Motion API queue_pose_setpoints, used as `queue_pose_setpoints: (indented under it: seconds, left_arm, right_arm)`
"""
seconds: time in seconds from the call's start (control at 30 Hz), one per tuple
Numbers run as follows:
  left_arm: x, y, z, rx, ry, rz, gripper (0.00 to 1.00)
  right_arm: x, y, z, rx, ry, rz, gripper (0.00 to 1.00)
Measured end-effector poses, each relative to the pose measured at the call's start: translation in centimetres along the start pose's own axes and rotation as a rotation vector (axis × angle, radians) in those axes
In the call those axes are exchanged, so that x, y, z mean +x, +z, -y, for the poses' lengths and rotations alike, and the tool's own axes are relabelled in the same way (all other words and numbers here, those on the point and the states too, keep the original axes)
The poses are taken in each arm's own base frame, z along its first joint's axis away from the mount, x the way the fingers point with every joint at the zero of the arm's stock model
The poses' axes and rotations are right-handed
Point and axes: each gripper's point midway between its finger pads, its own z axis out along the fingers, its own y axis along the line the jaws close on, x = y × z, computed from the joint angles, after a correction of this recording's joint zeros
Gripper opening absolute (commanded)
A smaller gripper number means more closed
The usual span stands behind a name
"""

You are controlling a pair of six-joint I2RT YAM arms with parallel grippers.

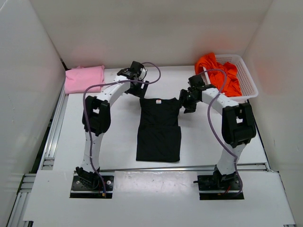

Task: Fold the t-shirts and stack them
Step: Fold the folded rectangular tshirt in 1/3 of the way

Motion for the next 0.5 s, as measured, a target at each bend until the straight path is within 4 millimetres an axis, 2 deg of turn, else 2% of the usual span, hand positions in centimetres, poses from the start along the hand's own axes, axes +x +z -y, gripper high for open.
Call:
queue_pose_setpoints:
  seconds: [0.07, 0.23, 0.3, 0.4, 0.5]
  left_arm:
    - [0.2, -2.3, -0.3, 0.002, -0.004, 0.021, 1.0]
    - [3.0, -9.3, -0.7, 0.041, -0.006, 0.042, 1.0]
    - [4.3, -11.4, -0.3, 0.081, -0.006, 0.049, 1.0]
    - [9.0, -13.3, 1.6, 0.189, 0.005, -0.003, 1.0]
    - [16.9, -14.2, 4.5, 0.296, 0.052, -0.144, 0.98]
  right_arm:
    - [0.5, -0.8, 0.2, -0.003, -0.01, 0.004, 0.69]
    - [3.5, -4.6, 0.3, -0.039, -0.059, 0.008, 0.73]
    - [5.2, -5.7, 0.5, -0.062, -0.073, 0.0, 0.73]
    - [9.2, -6.2, 1.5, -0.08, -0.086, -0.054, 0.73]
    - [14.8, -5.9, 2.4, -0.082, -0.11, -0.157, 0.72]
